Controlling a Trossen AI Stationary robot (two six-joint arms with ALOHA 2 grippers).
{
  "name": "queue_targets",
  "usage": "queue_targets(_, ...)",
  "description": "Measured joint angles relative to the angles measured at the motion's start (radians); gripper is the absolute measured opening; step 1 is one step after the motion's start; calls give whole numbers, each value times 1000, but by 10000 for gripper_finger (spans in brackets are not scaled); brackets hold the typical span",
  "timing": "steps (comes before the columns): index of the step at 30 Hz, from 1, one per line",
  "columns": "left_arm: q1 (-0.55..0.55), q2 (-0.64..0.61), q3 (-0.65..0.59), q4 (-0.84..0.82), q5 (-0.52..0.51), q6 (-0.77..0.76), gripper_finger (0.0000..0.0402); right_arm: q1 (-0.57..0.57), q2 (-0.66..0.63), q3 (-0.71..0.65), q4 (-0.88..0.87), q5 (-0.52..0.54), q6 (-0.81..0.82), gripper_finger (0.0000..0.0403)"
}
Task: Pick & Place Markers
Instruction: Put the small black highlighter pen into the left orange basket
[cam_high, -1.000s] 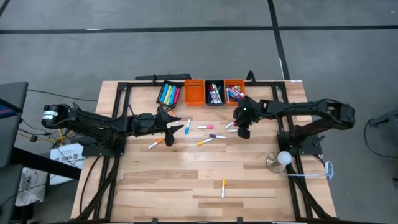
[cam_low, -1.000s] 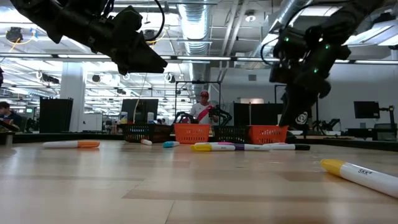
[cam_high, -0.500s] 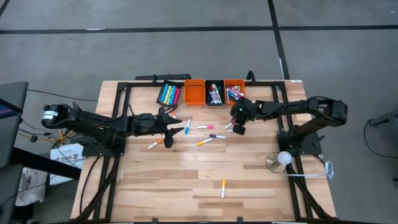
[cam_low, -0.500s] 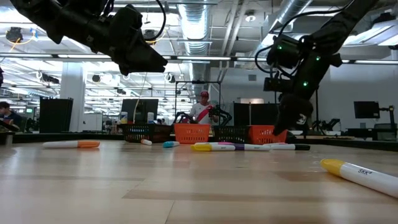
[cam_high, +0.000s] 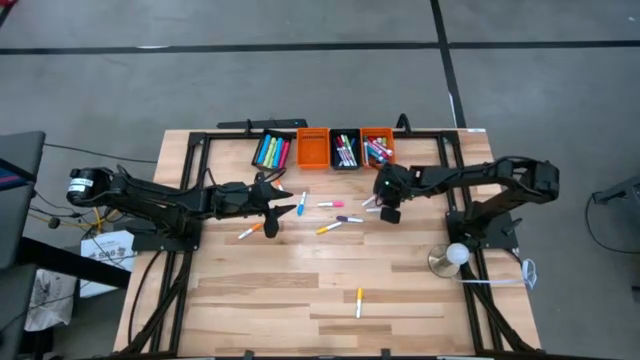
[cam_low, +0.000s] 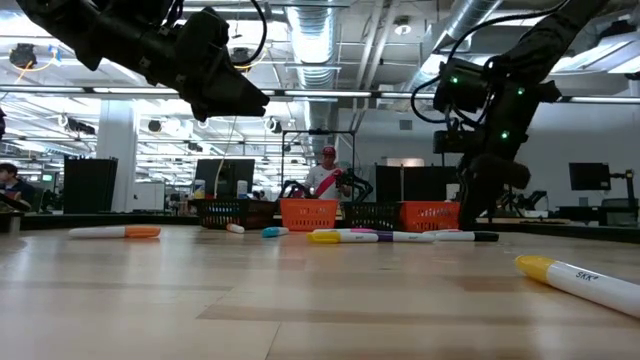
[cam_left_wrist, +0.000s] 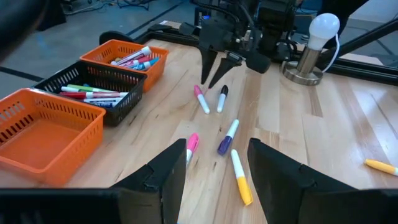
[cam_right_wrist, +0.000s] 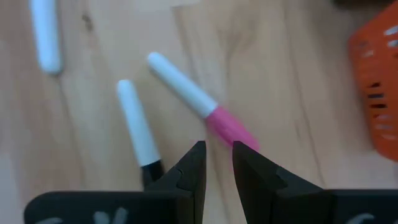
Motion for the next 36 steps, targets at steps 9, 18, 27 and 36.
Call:
queue_targets(9, 0, 0, 0, 0, 0, 0, 168, 58, -1, 0, -41, -25, -1, 68)
queue_targets(18, 0, 0, 0, 0, 1, 0, 168, 64, -1, 0, -35, -103, -1, 68)
queue_targets(27, 0, 0, 0, 0, 1, 0, 168, 61, 5, 0, -25, -106, 0, 68)
queue_targets(36, 0, 0, 0, 0, 1, 0, 168, 61, 130, 11, -23, -108, 6, 68)
